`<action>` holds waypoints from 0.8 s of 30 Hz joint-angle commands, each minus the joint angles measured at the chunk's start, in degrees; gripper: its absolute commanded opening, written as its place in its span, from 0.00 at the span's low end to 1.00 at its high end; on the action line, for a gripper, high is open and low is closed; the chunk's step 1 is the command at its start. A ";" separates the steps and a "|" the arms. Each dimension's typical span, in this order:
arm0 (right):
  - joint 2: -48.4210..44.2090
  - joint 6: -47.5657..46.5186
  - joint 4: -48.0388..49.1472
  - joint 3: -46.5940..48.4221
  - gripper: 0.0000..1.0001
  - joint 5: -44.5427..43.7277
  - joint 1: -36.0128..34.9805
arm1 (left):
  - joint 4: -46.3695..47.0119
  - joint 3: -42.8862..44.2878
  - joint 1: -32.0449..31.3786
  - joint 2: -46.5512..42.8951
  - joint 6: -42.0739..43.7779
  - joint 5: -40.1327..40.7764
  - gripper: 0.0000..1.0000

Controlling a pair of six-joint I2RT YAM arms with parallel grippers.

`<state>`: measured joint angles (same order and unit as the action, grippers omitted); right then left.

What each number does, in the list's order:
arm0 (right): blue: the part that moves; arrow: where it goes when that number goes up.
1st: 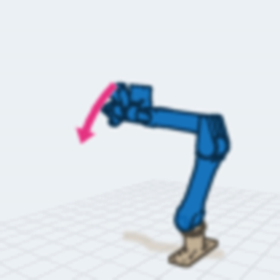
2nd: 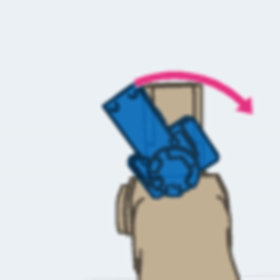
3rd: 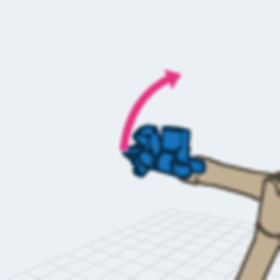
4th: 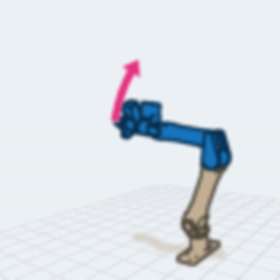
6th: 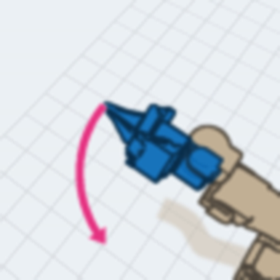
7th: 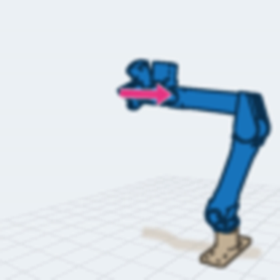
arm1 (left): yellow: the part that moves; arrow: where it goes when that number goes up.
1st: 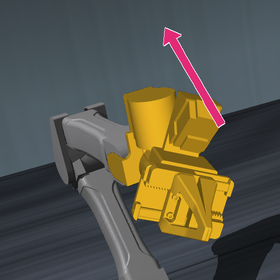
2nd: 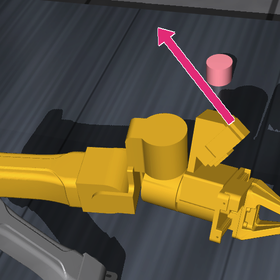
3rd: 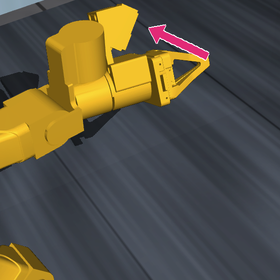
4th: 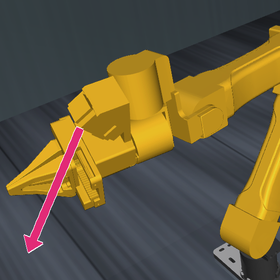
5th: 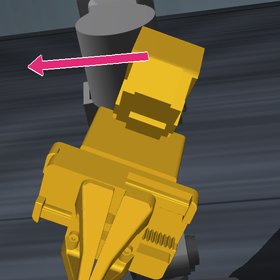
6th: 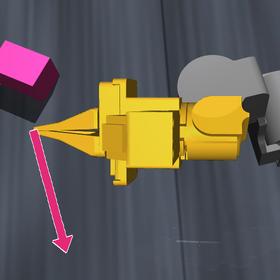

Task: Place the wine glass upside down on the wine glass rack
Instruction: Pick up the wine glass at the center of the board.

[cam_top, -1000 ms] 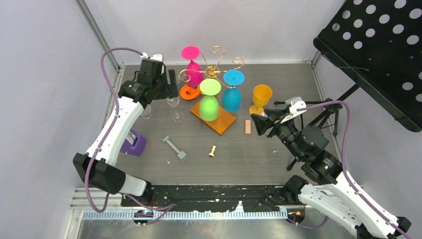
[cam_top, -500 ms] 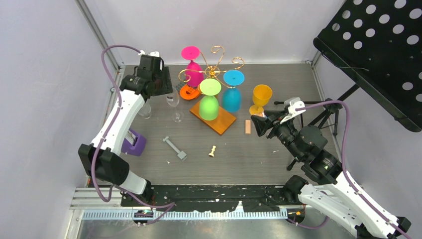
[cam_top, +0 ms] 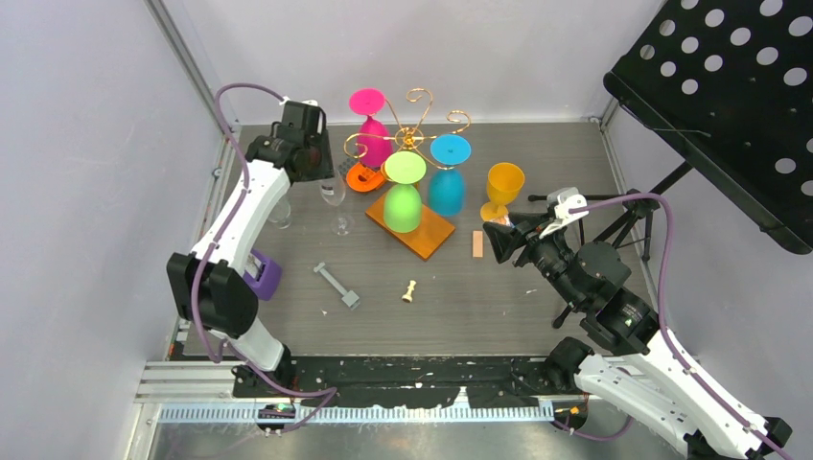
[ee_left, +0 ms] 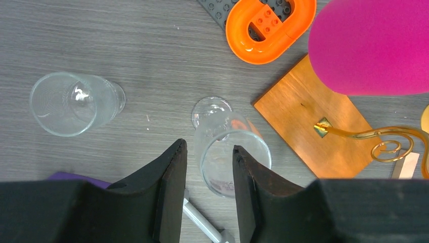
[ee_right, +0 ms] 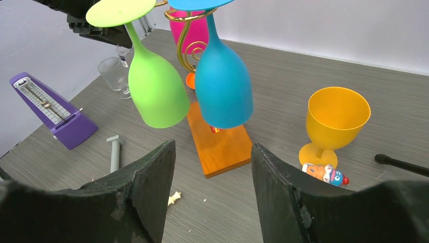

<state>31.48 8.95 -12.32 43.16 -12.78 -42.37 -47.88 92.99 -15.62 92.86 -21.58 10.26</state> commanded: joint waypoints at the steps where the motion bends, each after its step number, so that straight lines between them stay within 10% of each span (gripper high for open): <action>1: -0.14 0.00 0.56 0.30 0.63 -0.32 0.14 | 1.05 3.74 0.32 1.34 1.84 0.31 0.37; 24: -0.19 0.47 0.19 0.04 0.63 -0.54 0.11 | -0.43 4.33 0.24 2.73 4.88 2.79 0.11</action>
<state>31.48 9.02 -12.53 43.05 -12.80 -42.37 -48.36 94.83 -15.62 95.94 -17.52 12.01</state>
